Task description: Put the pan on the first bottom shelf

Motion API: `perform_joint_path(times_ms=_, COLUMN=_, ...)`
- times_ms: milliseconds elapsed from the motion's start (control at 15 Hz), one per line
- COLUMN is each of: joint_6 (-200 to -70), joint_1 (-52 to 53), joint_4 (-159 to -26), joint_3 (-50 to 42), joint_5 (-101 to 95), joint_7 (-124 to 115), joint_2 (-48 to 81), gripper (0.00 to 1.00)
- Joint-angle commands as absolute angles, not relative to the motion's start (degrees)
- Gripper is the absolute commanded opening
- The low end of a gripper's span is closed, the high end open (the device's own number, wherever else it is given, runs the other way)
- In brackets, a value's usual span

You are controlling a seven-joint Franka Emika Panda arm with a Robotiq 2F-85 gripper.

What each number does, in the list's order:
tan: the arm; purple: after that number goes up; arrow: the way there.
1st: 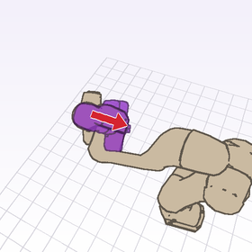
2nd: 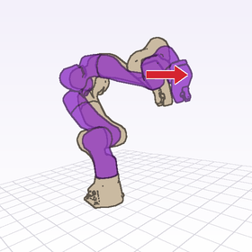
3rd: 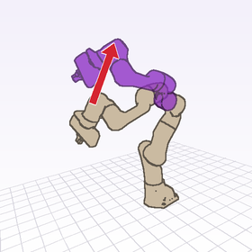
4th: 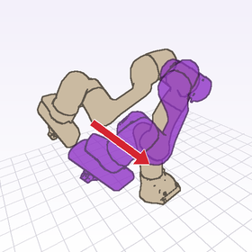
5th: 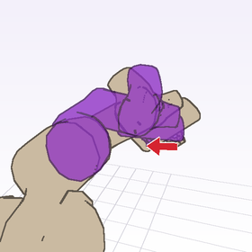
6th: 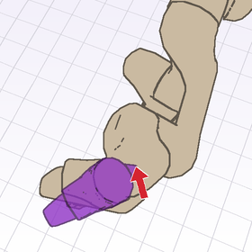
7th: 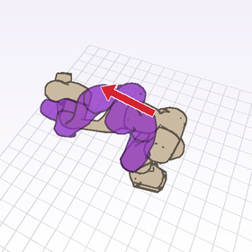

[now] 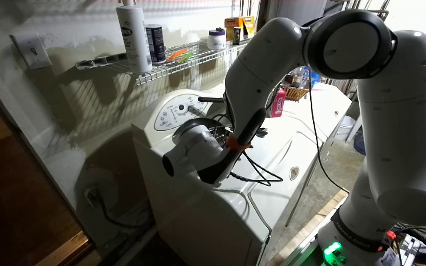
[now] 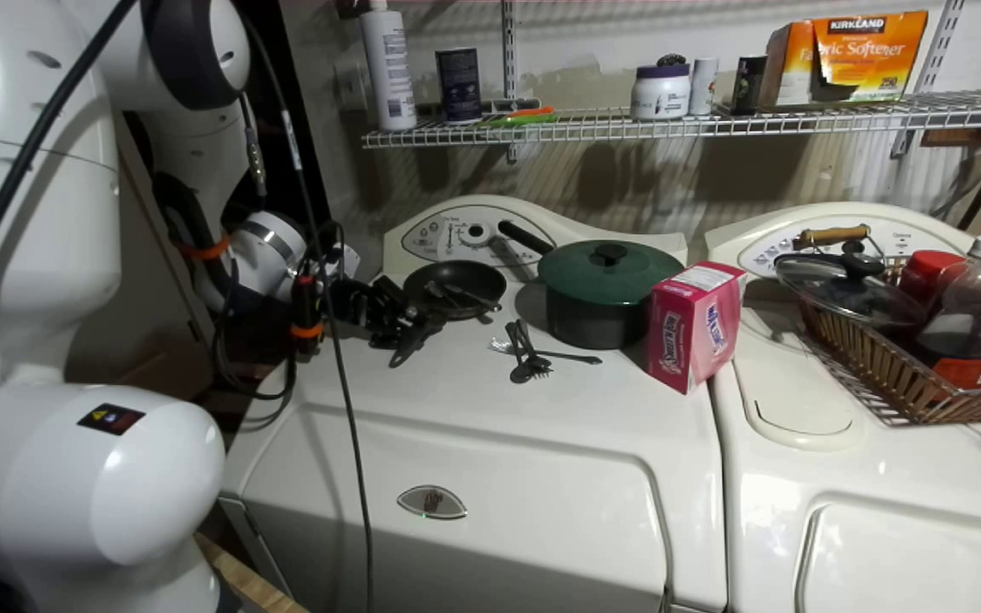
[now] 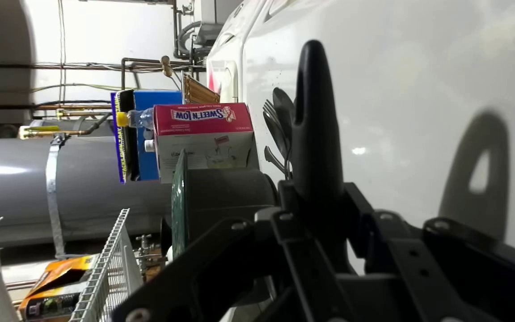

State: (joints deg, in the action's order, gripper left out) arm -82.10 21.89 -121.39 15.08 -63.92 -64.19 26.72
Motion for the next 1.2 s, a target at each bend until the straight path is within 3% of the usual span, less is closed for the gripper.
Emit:
perform_joint_path(times_ms=0, joint_6=-79.8, joint_1=22.2, joint_4=-122.4, joint_3=15.3, joint_5=-64.2, joint_7=-63.1, joint_2=25.5, gripper=0.07)
perform_joint_path(times_ms=1133, joint_6=-65.6, joint_1=23.5, joint_4=-127.2, joint_3=18.6, joint_5=-63.5, joint_7=-62.6, joint_2=17.7, gripper=0.07)
